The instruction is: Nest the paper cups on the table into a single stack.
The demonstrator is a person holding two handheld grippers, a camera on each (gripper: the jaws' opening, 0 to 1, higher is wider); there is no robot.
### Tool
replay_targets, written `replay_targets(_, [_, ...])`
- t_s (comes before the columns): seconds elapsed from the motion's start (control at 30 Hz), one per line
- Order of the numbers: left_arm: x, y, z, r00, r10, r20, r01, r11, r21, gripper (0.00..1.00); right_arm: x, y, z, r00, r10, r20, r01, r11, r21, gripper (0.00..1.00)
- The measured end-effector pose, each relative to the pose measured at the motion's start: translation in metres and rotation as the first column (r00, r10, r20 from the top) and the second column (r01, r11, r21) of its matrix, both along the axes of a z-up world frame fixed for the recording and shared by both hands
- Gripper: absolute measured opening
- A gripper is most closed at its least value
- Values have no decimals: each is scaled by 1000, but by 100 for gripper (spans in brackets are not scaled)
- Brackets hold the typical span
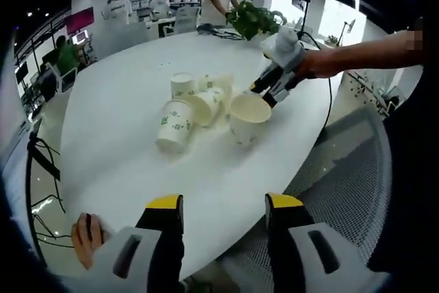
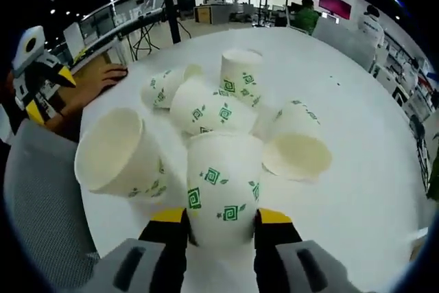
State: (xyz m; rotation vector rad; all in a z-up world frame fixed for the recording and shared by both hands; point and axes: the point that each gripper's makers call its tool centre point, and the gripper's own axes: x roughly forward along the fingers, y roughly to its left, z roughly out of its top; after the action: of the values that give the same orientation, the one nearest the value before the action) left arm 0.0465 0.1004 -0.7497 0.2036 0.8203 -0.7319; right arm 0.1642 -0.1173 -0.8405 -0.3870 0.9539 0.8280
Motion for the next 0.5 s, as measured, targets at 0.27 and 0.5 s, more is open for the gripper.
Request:
replay_targets(0.27, [-2, -9, -1, 1000, -22, -8, 22, 1000, 3, 43, -10, -17, -1, 999, -41, -17, 42, 999, 24, 36])
replay_targets(0.5, [-1, -15, 2, 999, -48, -13, 48, 999, -8, 43, -23, -32, 6, 994, -107, -22, 109, 992, 71, 36])
